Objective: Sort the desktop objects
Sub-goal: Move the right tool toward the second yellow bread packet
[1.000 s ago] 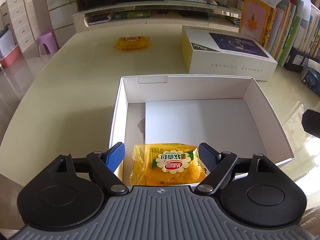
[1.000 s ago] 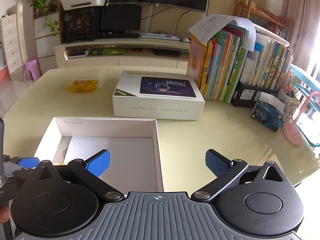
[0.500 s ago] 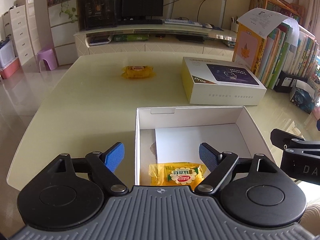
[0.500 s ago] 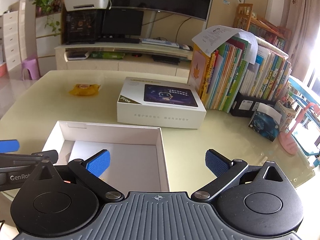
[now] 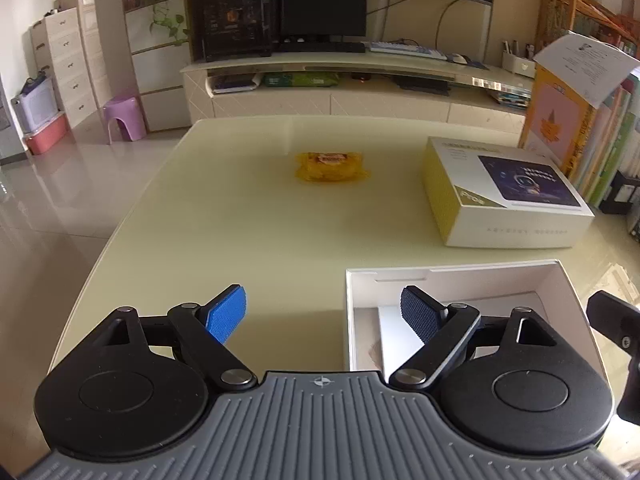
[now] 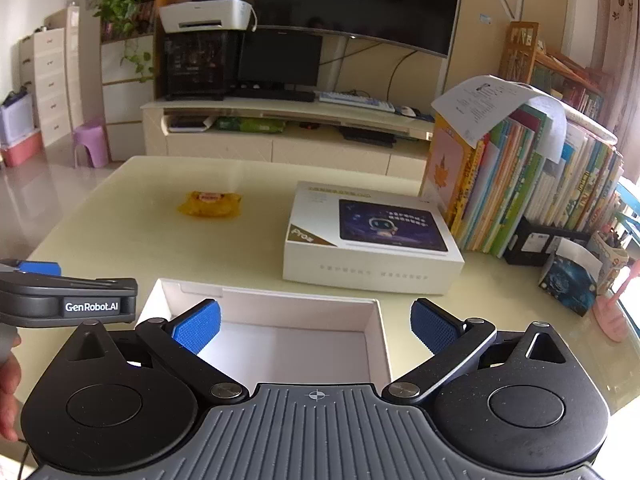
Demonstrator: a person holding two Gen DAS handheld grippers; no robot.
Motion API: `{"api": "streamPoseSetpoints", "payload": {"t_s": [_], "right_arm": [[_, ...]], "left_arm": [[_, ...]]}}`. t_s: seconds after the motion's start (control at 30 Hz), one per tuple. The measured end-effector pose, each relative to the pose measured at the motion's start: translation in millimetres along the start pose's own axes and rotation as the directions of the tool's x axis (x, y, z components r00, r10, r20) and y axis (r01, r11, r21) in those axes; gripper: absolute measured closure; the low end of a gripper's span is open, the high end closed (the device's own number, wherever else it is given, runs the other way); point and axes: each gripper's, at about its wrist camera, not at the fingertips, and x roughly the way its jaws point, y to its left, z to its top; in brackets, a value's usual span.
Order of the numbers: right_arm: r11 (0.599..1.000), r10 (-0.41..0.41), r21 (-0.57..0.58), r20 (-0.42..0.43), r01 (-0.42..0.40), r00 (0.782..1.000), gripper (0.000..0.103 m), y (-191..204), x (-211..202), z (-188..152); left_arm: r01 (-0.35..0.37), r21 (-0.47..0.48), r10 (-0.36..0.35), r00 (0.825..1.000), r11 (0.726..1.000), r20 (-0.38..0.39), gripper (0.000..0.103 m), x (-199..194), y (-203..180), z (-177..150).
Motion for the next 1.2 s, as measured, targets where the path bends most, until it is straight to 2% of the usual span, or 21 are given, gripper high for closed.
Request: {"api": "streamPoseSetpoints", "payload": {"t_s": [0.13,0.27,0.4,0.5,0.73,0.93,1.2], "right_arm": [[0.998,0.055,0.027,-0.018,-0.055,0.998,0.0,13.3,29.5,29.4],[0.986,0.143,0.098,-0.113,-0.133,0.983,0.0,22.7,80.6,63.9],[0.984,0.153,0.117,-0.156,-0.135,0.976,0.0,36.0,127.5,93.6],[0.983,0.166,0.111,-0.185,-0.148,0.969,0.0,47.0,151.4,101.0],[0.979,0.197,0.098,-0.25,-0.177,0.948,0.0,72.7,207.1,118.5],[0.975,0.22,0.088,-0.306,-0.203,0.926,0.0,94.8,254.9,133.5],[0.968,0.249,0.077,-0.378,-0.238,0.892,0.0,124.2,318.6,153.4]], "left_arm": [[-0.03,-0.029,0.03,1.0,0.999,-0.003,0.0,22.6,18.8,17.8],[-0.055,-0.024,0.054,0.998,0.998,-0.011,0.0,50.6,28.9,38.1],[-0.065,-0.039,0.065,0.998,0.997,-0.012,0.0,77.1,37.6,52.1],[-0.07,-0.055,0.068,0.997,0.996,-0.033,0.0,92.8,48.9,54.7],[-0.155,-0.118,0.15,0.988,0.981,-0.048,0.0,116.5,84.5,57.7],[-0.231,-0.073,0.228,0.972,0.97,-0.051,0.0,137.8,98.5,66.5],[-0.256,-0.082,0.252,0.966,0.963,-0.058,0.0,153.1,110.4,73.9]]}}
